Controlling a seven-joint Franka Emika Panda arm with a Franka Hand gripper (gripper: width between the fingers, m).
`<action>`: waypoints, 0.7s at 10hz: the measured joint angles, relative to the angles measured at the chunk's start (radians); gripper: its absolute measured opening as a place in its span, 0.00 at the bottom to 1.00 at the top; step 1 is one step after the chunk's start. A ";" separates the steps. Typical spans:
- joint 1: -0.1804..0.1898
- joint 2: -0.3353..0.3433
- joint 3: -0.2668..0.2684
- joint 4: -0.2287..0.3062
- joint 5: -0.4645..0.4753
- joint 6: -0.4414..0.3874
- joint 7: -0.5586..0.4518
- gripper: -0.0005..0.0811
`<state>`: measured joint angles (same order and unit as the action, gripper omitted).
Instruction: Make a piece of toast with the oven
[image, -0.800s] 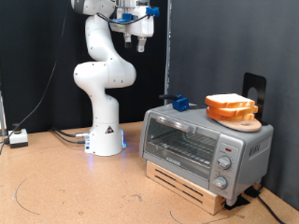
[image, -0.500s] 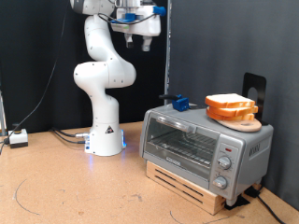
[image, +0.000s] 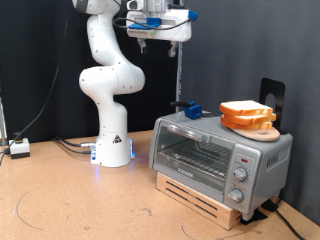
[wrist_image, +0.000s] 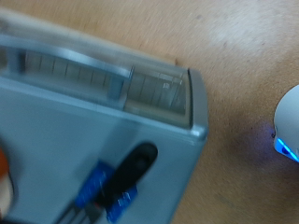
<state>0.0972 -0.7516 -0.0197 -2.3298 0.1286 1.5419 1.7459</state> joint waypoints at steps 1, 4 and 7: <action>0.024 -0.014 -0.029 -0.002 0.015 -0.001 -0.117 1.00; 0.083 0.048 -0.088 -0.006 -0.016 0.087 -0.465 1.00; 0.114 0.046 -0.146 0.001 0.093 0.040 -0.607 1.00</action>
<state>0.2108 -0.7056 -0.1660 -2.3290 0.2216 1.5823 1.1394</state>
